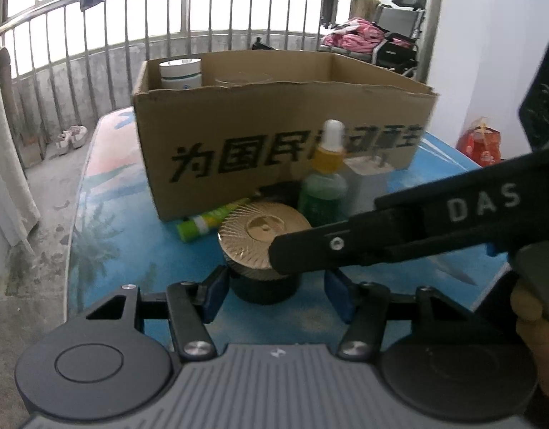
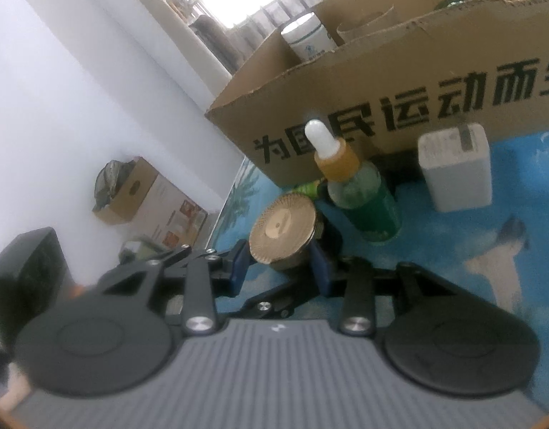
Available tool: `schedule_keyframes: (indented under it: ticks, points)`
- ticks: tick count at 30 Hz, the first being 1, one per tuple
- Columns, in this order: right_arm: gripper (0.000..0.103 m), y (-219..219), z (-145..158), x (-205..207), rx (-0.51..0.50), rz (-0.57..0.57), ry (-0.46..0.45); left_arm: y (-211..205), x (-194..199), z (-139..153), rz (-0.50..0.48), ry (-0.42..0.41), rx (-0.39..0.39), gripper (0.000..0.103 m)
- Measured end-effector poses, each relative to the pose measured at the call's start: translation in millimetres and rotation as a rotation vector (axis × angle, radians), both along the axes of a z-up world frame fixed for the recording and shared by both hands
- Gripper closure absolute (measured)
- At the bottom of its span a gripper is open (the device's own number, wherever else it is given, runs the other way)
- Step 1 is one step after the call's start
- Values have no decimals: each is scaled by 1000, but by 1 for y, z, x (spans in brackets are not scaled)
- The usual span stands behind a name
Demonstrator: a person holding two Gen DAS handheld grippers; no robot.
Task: Organize rigid objects
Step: 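Close the right tool on the gold-lidded jar while left tool clamps its lid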
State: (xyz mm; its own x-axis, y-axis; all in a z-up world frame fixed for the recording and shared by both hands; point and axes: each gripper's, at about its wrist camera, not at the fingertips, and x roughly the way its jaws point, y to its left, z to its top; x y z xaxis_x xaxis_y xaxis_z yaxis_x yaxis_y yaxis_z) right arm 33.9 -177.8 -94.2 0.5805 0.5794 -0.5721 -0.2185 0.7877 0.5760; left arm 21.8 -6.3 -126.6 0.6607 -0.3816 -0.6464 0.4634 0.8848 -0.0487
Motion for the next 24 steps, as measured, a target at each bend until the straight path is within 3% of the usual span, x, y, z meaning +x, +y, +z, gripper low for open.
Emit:
schedule_keyframes:
  ticks: [9, 24]
  points:
    - [65, -17, 1, -21, 7, -22, 14, -9, -26, 5, -27, -36, 8, 42]
    - [64, -19, -5, 6, 30, -59, 7, -15, 17, -8, -23, -42, 78, 32]
